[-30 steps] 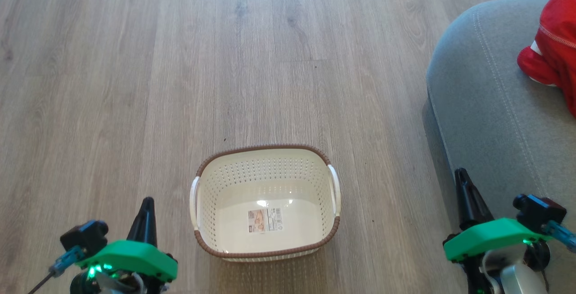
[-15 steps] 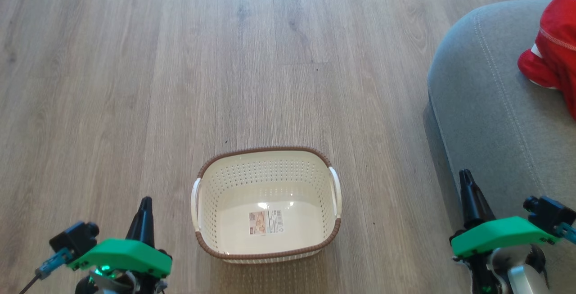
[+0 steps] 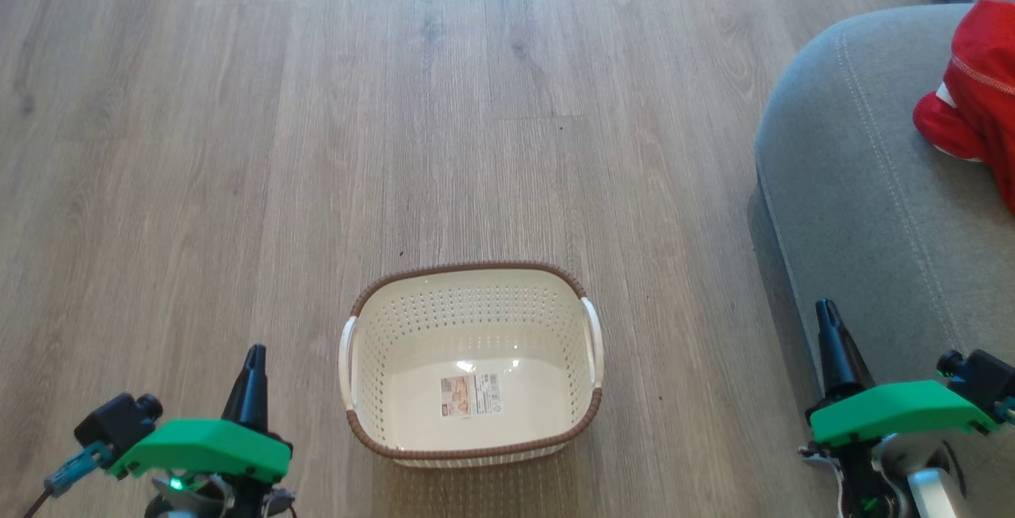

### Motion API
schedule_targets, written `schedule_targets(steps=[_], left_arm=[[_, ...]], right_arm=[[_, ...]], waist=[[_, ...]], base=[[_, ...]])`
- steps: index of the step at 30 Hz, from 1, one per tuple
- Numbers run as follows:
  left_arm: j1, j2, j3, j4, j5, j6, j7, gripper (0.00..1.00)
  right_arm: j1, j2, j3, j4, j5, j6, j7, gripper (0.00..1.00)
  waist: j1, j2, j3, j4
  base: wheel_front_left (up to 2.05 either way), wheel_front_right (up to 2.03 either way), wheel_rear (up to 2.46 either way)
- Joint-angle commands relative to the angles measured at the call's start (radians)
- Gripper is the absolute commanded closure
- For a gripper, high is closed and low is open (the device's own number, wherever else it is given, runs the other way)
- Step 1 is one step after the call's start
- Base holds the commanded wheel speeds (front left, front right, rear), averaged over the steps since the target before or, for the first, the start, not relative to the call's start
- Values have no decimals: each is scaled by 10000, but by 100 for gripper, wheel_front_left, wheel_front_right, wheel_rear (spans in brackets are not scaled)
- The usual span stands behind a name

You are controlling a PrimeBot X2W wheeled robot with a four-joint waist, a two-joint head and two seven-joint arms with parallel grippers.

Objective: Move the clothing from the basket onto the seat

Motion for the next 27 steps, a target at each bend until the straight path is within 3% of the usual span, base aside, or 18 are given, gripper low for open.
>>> schedule_targets(steps=[1,27], left_arm=[[-513,43,265,-374,-269,-106,52,100],[-625,47,548,-517,-2995,-337,772,100]], right_arm=[[-478,-102,42,-361,278,38,59,100],[-562,-103,-136,-420,3179,55,783,100]], waist=[[0,0,-7,4],[0,0,-166,84]], base=[[0,0,0],[0,0,0]])
